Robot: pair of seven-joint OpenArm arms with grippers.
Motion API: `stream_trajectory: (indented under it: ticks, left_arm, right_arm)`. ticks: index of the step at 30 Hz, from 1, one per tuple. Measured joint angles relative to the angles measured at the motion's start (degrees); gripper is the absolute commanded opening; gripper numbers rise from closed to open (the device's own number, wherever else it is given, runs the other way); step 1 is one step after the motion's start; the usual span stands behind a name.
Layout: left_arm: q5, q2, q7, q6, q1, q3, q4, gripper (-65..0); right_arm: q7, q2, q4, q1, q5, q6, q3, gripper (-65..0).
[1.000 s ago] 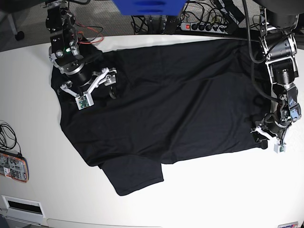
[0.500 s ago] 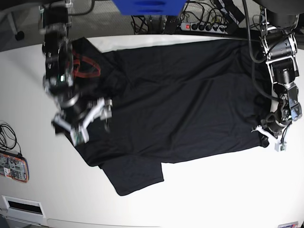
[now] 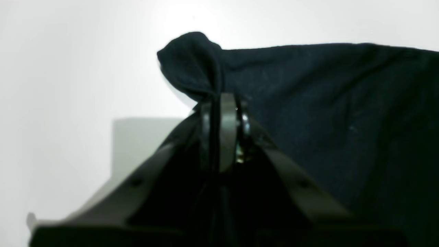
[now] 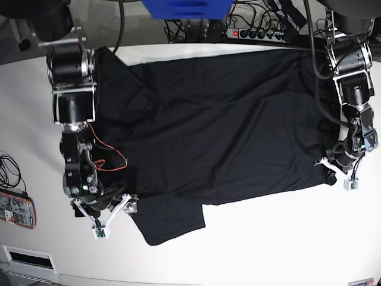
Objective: Fold the T-shirt properly
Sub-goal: 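Move the right gripper along the shirt's side and grasp the sleeve edge, then grasp the side edges with both grippers and fold them across the shirt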
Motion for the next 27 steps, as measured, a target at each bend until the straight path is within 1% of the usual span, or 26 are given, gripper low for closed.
stream_trajectory:
  ticks: [4,7,9,11,14,15,18,21,22,23,24,25,27]
  left_arm:
    - [0.0,0.0,0.0,0.0,0.0,0.0,0.0,-65.0]
    - [-0.1,0.0,-0.1,0.0,0.0,0.0,0.0,-65.0]
    - [0.0,0.0,0.0,0.0,0.0,0.0,0.0,-65.0]
    - [0.0,0.0,0.0,0.0,0.0,0.0,0.0,-65.0]
    - [0.0,0.0,-0.1,0.0,0.0,0.2,0.0,-65.0]
    - [0.0,0.0,-0.1,0.0,0.0,0.2,0.0,-65.0]
    - [0.0,0.0,-0.2,0.0,0.0,0.2,0.0,-65.0]
    - [0.0,0.0,-0.2,0.0,0.0,0.2,0.0,-65.0]
    - [0.0,0.1,-0.2,0.0,0.0,0.2,0.0,-65.0]
    - [0.0,0.1,-0.2,0.0,0.0,0.2,0.0,-65.0]
    - [0.0,0.1,-0.2,0.0,0.0,0.2,0.0,-65.0]
    - [0.0,0.1,-0.2,0.0,0.0,0.2,0.0,-65.0]
    - [0.0,0.1,-0.2,0.0,0.0,0.2,0.0,-65.0]
  right_arm:
    - [7.9,-1.1,-12.1,4.1,0.4,0.3,-0.1,-3.7]
    - [12.6,-2.0,-21.4,7.1,-0.1,0.0,-0.1,-3.7]
    - [17.4,-2.7,-27.2,9.3,0.0,0.0,-0.5,-3.7]
    - [22.3,-3.0,-32.6,11.1,0.0,0.0,-3.4,-3.7]
    - [27.1,-3.3,-38.1,10.8,-0.4,0.3,-8.8,-3.7]
    - [30.9,-3.3,-38.8,10.1,0.4,0.0,-10.5,-3.7]
    - [28.7,-3.1,-39.2,11.1,0.8,0.0,-13.2,-3.8]
    - [30.0,-4.6,-39.2,10.7,1.0,-1.0,-13.8,-4.6]
    - [30.0,-5.1,-39.2,10.6,1.1,-0.9,-13.8,-6.5]
    - [29.9,-5.7,-39.2,10.7,1.0,-0.5,-14.0,-10.2]
    - [29.6,-5.9,-39.2,10.8,0.8,-0.4,-14.1,-15.3]
    - [29.6,-6.1,-39.1,10.8,0.8,-0.3,-14.1,-22.5]
    - [29.7,-6.1,-39.1,10.7,0.2,0.2,-14.2,-39.6]
